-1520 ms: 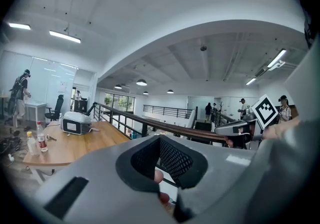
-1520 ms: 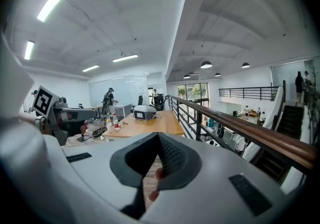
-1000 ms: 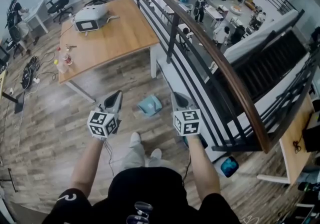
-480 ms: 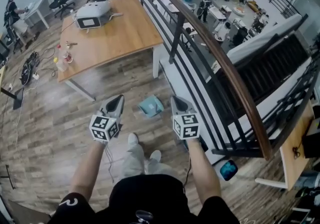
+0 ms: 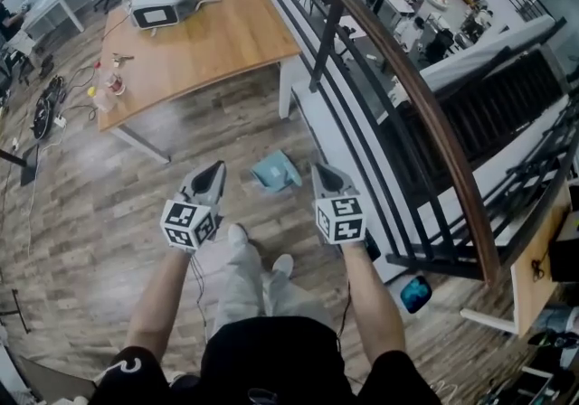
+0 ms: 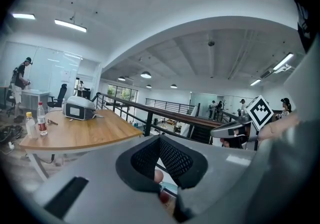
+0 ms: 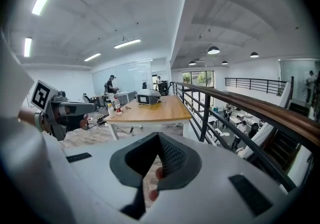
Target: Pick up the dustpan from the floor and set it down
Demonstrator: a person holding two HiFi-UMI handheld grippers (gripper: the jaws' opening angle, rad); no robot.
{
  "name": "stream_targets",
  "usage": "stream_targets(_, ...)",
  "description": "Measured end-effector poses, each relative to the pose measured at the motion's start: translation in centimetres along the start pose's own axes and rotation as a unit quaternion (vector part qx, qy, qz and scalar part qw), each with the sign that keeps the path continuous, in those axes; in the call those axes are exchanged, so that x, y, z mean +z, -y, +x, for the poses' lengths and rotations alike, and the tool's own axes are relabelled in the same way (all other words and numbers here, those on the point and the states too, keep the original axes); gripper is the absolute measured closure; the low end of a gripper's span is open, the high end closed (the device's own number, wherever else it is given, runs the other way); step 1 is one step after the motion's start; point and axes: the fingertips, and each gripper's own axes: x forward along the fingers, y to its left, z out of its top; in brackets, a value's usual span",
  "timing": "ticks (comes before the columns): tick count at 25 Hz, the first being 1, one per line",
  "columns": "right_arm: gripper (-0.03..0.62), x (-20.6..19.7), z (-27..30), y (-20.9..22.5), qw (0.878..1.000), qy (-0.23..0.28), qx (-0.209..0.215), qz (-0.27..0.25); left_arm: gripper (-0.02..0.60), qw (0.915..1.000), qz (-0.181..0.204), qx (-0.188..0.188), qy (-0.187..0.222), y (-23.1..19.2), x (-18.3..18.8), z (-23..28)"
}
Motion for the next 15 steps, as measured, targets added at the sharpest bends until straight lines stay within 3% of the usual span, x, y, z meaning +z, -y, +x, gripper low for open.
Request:
stream_targets(7,0.605,-2.3,3.8,0.6,1.000,-0.012,-0.006,-0.007,0.584,0.9999,-0.012,0.000,-0.010,-2.5,-3.0,1.6)
stream_targets(15,0.603,-7.7,9.7,1.4,0.999,-0.044,0.001,-0.015,0.584,0.9991,-0.020,-0.008,-0.037,-4.6,-8.5,4.5)
